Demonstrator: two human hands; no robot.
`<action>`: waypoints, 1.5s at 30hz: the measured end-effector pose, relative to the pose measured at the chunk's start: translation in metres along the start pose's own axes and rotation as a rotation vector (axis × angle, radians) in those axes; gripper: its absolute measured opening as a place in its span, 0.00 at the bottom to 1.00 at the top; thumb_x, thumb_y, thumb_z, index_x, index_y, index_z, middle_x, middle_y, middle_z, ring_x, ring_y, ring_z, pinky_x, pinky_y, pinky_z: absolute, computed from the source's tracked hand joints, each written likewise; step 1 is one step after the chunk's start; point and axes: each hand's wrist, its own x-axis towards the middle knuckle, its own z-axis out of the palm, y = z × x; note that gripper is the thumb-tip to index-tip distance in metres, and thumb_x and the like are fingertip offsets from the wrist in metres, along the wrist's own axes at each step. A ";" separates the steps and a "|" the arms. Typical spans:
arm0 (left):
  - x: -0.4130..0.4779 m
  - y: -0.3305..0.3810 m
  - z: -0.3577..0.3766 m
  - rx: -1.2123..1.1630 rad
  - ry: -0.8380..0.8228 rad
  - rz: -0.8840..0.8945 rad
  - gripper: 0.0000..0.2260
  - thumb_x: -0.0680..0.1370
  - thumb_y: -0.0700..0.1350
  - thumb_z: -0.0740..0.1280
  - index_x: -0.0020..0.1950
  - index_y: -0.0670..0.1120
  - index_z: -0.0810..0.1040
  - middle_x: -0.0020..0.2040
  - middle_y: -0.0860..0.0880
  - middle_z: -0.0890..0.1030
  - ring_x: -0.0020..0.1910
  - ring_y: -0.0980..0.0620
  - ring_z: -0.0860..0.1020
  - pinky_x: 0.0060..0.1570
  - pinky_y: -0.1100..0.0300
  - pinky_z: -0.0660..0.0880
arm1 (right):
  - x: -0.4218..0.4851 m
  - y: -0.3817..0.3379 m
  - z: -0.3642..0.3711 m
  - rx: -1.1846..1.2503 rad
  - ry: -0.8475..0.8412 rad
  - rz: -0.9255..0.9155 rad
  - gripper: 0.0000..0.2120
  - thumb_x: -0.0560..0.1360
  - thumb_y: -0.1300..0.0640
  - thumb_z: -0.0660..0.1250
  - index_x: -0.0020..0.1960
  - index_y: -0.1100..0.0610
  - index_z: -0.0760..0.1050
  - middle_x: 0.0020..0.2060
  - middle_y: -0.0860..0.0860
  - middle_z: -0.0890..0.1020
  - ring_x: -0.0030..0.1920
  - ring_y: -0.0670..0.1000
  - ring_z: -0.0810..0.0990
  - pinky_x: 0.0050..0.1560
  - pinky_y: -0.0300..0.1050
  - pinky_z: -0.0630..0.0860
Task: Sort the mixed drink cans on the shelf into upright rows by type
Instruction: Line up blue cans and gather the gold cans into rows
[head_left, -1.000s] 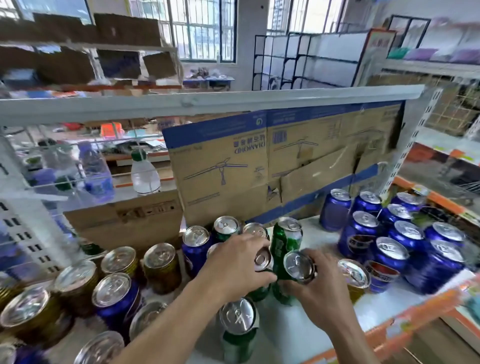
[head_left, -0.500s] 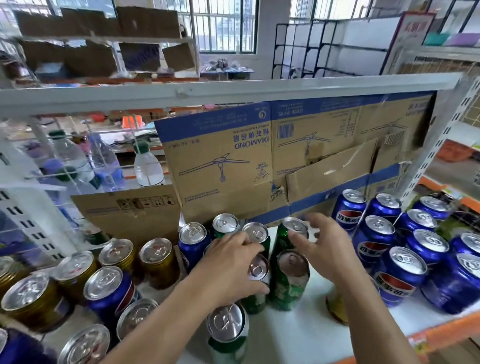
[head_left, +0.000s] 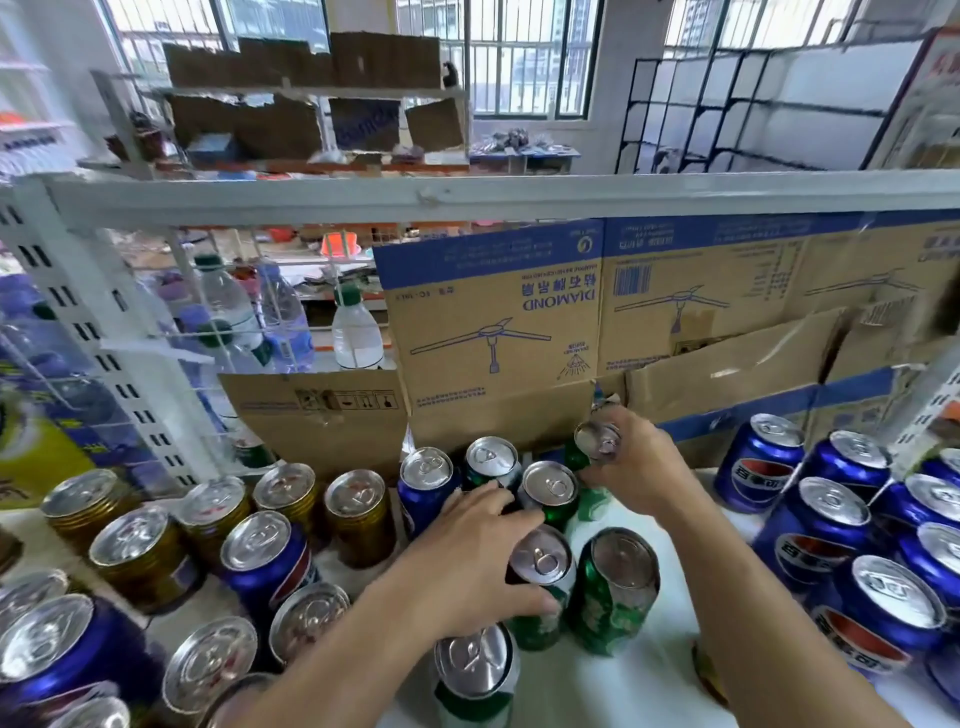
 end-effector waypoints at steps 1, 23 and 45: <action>-0.003 -0.001 -0.001 -0.006 0.012 -0.009 0.35 0.73 0.63 0.68 0.76 0.56 0.60 0.75 0.55 0.57 0.75 0.55 0.52 0.70 0.58 0.54 | 0.004 -0.002 0.000 -0.008 -0.036 -0.024 0.26 0.67 0.62 0.75 0.63 0.52 0.74 0.49 0.50 0.79 0.48 0.54 0.77 0.44 0.43 0.73; -0.078 -0.052 -0.042 -0.047 0.176 -0.303 0.24 0.78 0.59 0.64 0.73 0.60 0.64 0.72 0.60 0.66 0.63 0.61 0.69 0.62 0.64 0.64 | -0.025 -0.049 0.000 -0.142 -0.032 -0.142 0.20 0.77 0.60 0.63 0.69 0.56 0.70 0.61 0.58 0.76 0.61 0.59 0.73 0.51 0.46 0.69; -0.171 -0.124 -0.021 0.018 0.004 -0.438 0.28 0.77 0.42 0.64 0.74 0.57 0.61 0.71 0.54 0.67 0.69 0.53 0.67 0.68 0.59 0.66 | -0.105 -0.161 0.135 -0.353 -0.675 -0.433 0.27 0.70 0.59 0.73 0.65 0.45 0.70 0.61 0.47 0.78 0.60 0.50 0.76 0.59 0.44 0.74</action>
